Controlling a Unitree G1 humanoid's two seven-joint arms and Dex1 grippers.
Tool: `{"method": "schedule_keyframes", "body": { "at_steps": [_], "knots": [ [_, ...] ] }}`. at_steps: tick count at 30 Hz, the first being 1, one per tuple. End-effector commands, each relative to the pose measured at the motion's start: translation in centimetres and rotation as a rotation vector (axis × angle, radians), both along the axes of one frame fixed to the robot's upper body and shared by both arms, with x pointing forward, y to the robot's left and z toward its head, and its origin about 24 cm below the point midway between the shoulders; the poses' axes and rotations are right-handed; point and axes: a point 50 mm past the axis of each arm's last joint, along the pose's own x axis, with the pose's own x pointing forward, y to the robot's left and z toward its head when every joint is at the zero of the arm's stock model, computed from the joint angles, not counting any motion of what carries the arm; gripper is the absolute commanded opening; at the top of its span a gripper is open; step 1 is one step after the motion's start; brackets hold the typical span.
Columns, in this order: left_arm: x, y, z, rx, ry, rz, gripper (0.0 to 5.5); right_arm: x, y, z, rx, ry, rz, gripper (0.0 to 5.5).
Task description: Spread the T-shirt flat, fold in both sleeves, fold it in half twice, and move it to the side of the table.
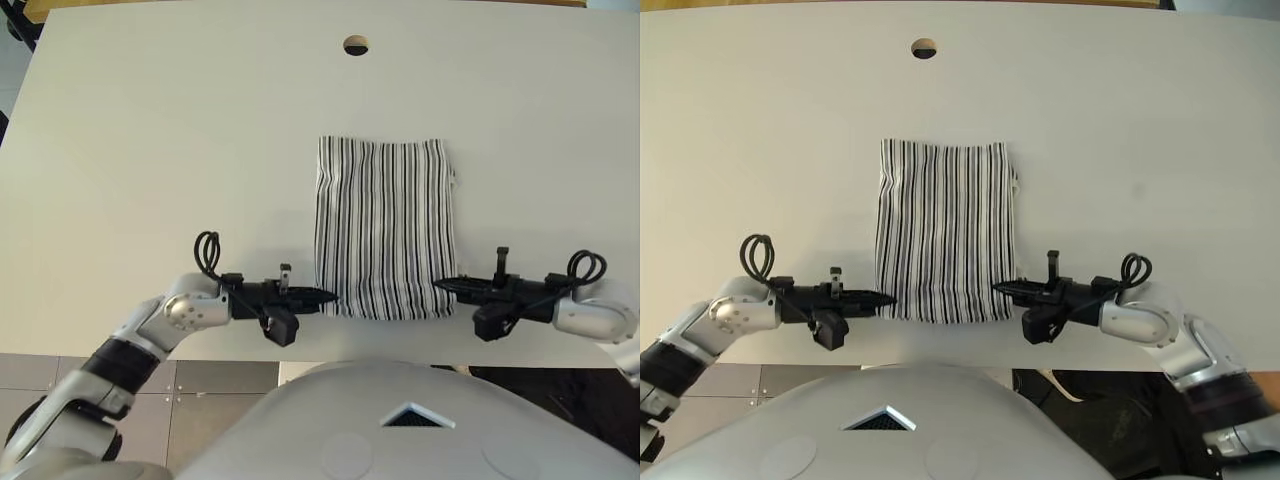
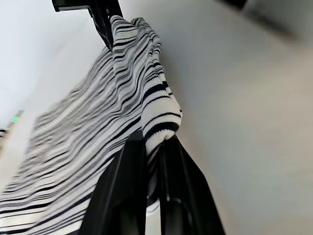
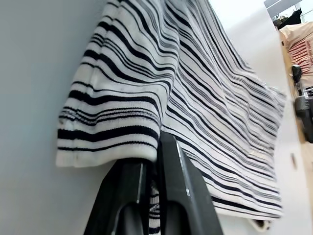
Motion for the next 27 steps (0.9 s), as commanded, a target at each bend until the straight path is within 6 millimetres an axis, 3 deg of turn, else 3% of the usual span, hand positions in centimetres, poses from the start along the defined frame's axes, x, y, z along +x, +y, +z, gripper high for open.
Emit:
{"method": "schedule_keyframes", "body": {
  "at_steps": [1,5,10,15,23,25,27],
  "knots": [
    [1.0,-0.4,1.2,-0.071,-0.022,0.094,0.13,0.4,0.1,0.7,0.031,-0.014,-0.039,0.10],
    [5.1,-0.9,1.9,-0.151,-0.145,0.321,0.13,2.3,0.6,1.1,0.075,-0.072,-0.098,0.10],
    [8.7,-1.1,2.5,-0.209,-0.199,0.541,0.13,7.2,1.8,2.4,0.260,-0.163,-0.314,0.10],
    [11.3,-0.9,1.6,-0.144,-0.229,0.676,0.13,11.9,1.9,2.4,0.301,-0.246,-0.526,0.10],
    [13.9,-1.7,-0.4,-0.063,-0.234,0.707,0.13,14.7,2.3,-0.3,0.252,-0.254,-0.664,0.10],
    [14.2,-1.8,-0.8,-0.060,-0.226,0.708,0.58,14.8,2.5,-0.8,0.240,-0.251,-0.662,0.10],
    [14.7,-2.0,-0.7,-0.077,-0.218,0.721,0.83,15.1,2.6,-1.2,0.227,-0.258,-0.669,0.47]
  ]
}}
